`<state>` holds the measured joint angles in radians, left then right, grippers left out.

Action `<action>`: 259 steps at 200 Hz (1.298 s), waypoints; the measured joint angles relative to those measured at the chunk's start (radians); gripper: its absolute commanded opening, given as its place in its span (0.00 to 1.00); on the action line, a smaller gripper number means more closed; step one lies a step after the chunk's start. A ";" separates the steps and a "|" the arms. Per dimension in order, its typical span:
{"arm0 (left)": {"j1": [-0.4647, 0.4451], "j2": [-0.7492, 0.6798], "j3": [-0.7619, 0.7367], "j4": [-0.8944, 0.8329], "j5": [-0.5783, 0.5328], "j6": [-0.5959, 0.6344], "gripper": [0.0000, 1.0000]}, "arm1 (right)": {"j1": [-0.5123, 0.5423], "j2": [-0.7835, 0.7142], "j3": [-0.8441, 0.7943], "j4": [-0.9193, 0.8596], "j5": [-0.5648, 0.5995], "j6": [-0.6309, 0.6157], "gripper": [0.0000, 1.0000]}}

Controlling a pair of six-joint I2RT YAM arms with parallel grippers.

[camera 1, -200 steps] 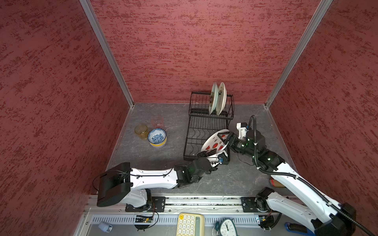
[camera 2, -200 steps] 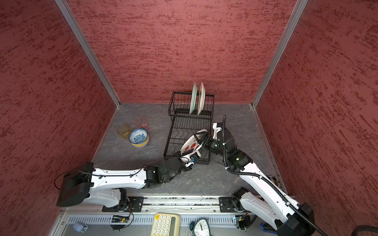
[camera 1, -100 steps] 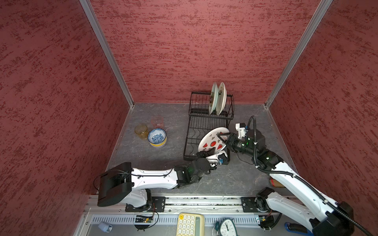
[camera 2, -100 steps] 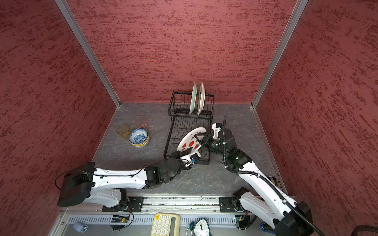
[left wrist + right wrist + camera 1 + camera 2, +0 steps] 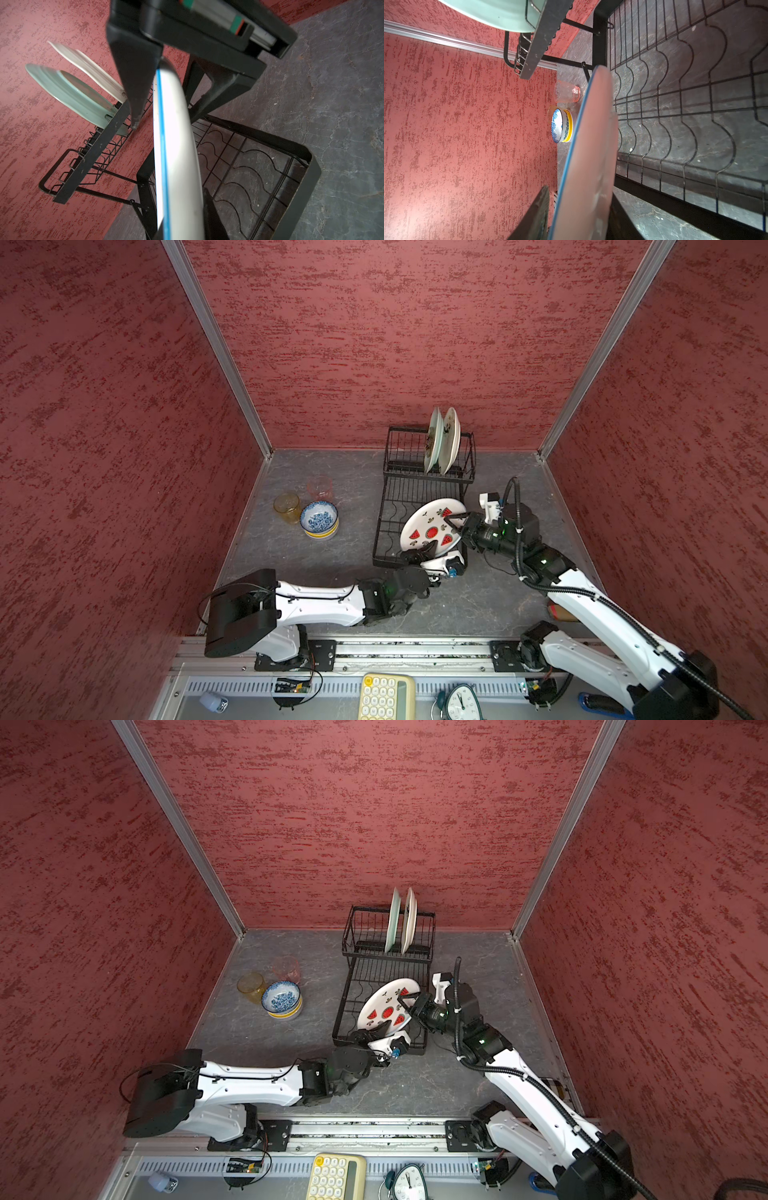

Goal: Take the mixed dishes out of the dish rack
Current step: 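Tilt the plate down while the right gripper grasps its far rim, then open the left gripper while the right gripper carries the plate away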

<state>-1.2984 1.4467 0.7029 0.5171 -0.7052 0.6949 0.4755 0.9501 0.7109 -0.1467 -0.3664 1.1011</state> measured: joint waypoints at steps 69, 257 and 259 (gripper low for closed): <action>-0.007 0.016 -0.001 0.030 -0.019 0.021 0.23 | -0.009 -0.014 -0.004 -0.021 -0.004 -0.002 0.00; 0.031 -0.133 -0.048 0.034 0.096 -0.168 0.80 | -0.047 -0.054 -0.026 -0.014 0.037 -0.032 0.00; 0.032 -0.135 -0.049 0.033 0.098 -0.173 0.81 | -0.047 -0.055 -0.026 -0.014 0.038 -0.032 0.00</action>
<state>-1.2663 1.3113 0.6537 0.5499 -0.6067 0.5220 0.4286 0.8955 0.6846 -0.1612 -0.3286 1.0691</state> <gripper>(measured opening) 0.774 0.174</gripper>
